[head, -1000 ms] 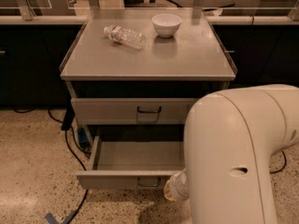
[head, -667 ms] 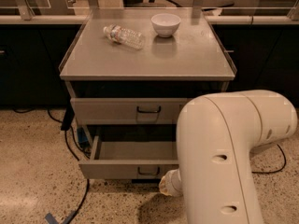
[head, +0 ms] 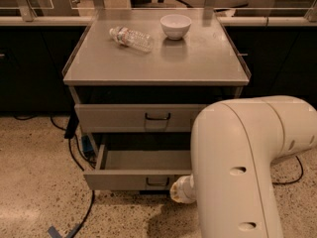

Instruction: Close middle drawer

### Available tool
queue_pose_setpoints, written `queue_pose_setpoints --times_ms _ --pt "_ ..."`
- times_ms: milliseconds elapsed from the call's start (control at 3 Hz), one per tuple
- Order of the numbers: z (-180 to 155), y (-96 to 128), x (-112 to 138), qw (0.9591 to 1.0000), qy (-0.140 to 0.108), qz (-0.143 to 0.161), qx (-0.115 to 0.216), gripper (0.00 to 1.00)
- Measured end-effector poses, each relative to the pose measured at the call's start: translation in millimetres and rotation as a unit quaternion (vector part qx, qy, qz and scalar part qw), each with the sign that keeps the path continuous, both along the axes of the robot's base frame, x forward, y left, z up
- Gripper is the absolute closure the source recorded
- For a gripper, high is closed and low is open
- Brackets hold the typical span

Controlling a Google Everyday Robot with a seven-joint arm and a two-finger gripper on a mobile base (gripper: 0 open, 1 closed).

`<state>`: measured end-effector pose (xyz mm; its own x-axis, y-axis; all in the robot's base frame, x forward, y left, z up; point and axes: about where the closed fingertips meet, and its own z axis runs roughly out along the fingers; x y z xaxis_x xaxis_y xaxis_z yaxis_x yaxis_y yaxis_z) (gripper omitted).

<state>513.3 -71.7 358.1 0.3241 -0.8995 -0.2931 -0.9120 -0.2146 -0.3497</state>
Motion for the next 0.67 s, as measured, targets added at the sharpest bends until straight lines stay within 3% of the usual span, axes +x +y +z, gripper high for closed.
queue_pose_setpoints --times_ms 333,667 --pt "6.0 -1.4 34.1 0.9990 -0.044 -0.002 -0.002 1.00" --pt "6.0 -1.7 34.1 0.9990 -0.045 -0.002 -0.002 1.00"
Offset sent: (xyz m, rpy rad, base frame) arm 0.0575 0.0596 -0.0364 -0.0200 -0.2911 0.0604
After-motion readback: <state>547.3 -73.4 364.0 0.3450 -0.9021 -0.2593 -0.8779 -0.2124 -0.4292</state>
